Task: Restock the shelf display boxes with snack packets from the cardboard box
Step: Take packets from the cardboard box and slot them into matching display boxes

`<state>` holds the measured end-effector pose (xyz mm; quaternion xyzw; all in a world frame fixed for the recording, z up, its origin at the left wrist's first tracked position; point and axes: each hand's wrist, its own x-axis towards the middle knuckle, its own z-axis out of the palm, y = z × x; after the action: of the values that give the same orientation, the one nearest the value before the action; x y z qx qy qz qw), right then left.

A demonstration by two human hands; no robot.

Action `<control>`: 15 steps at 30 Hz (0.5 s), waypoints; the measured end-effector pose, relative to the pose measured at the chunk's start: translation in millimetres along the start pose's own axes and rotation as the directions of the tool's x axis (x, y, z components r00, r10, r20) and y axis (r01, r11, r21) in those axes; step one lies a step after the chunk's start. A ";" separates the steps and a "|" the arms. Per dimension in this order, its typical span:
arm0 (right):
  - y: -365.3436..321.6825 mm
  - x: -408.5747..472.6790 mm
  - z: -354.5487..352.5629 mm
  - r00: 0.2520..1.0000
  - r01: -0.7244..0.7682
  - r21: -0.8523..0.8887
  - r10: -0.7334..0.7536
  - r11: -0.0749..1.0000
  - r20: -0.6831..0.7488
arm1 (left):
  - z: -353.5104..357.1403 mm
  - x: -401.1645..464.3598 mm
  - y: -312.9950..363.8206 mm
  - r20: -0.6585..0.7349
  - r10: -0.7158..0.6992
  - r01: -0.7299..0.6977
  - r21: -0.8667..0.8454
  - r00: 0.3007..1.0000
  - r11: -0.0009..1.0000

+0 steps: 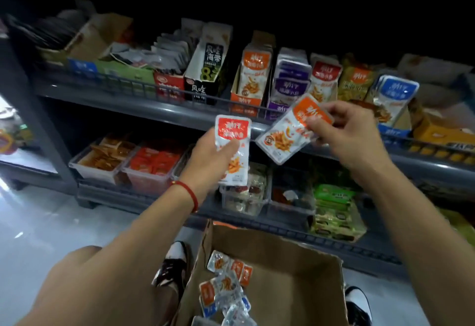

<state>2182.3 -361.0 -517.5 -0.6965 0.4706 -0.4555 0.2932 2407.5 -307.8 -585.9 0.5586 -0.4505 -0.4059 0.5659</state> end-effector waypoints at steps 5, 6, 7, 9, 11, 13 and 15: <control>-68.6 74.2 4.7 0.931 0.343 -0.281 -0.364 0.896 -0.028 | -22.5 31.3 23.7 -0.188 -0.077 0.045 -0.169 0.979 0.985; -77.7 89.1 8.9 0.919 0.365 -0.343 -0.394 0.866 -0.017 | -23.1 33.9 23.6 -0.188 -0.109 0.071 -0.201 0.976 0.977; -83.3 103.2 14.2 0.909 0.379 -0.403 -0.416 0.833 -0.006 | -23.4 35.5 23.5 -0.191 -0.141 0.095 -0.231 0.971 0.968; -87.0 129.1 27.0 0.902 0.383 -0.492 -0.432 0.782 0.016 | -25.0 39.3 23.5 -0.209 -0.176 0.114 -0.279 0.962 0.954; -85.0 149.2 41.2 0.905 0.379 -0.558 -0.422 0.738 0.058 | -27.9 42.6 25.3 -0.210 -0.192 0.120 -0.311 0.959 0.943; -78.1 165.0 53.8 0.913 0.370 -0.626 -0.394 0.686 0.109 | -30.5 44.7 26.8 -0.199 -0.210 0.134 -0.338 0.957 0.931; -72.4 176.5 66.3 0.930 0.343 -0.669 -0.336 0.659 0.146 | -32.3 45.9 27.6 -0.187 -0.224 0.144 -0.364 0.956 0.920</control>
<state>2295.9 -497.2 -421.0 -0.8323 0.4651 -0.2930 -0.0723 2449.6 -342.1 -554.8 0.5326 -0.2500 -0.4647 0.6618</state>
